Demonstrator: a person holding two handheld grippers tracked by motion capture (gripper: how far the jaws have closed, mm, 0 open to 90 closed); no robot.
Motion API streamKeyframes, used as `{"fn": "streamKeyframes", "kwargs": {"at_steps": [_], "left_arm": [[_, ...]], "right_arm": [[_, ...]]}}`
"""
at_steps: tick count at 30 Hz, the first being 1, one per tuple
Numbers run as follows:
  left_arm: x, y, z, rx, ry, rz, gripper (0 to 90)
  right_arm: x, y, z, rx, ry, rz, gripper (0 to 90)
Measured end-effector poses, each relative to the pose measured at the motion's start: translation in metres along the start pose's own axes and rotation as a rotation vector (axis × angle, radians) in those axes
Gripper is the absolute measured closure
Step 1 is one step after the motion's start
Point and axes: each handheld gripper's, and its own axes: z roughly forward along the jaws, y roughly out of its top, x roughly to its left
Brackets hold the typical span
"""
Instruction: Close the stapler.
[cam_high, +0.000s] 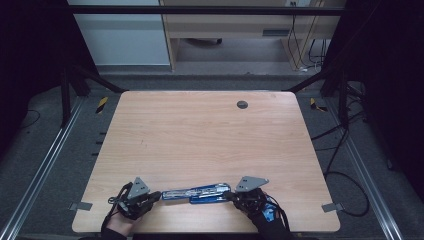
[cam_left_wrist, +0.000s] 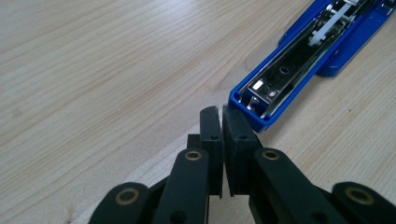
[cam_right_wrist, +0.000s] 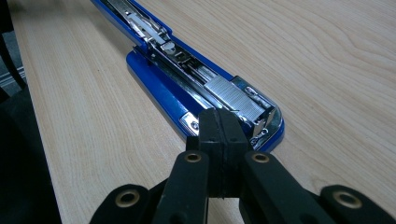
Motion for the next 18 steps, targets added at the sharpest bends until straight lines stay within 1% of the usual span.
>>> {"fn": "streamKeyframes", "kwargs": {"at_steps": [5,7,11,14,17,18], "left_arm": [[-0.001,-0.0001,0.0036,0.025,0.006,0.008,86.8],[-0.0025,0.0001,0.0052,0.031,-0.004,0.014,86.7],[-0.0074,0.0017,0.006,0.02,-0.019,0.037,86.5],[-0.0086,0.0022,0.0044,-0.001,-0.025,0.037,86.5],[-0.0065,0.0025,0.0025,-0.013,-0.027,0.023,86.5],[-0.0062,0.0027,0.0015,-0.024,-0.026,0.018,86.6]], "right_arm": [[-0.0006,0.0001,0.0011,0.003,-0.003,0.004,90.0],[-0.0002,0.0001,0.0014,0.008,-0.005,0.001,90.0],[-0.0002,-0.0002,0.0026,0.014,-0.008,-0.002,90.0],[0.0001,-0.0003,0.003,0.022,-0.009,0.0,90.0],[0.0001,-0.0005,0.0033,0.024,-0.008,-0.001,90.0],[0.0,-0.0005,0.0033,0.024,-0.008,-0.001,90.0]]}}
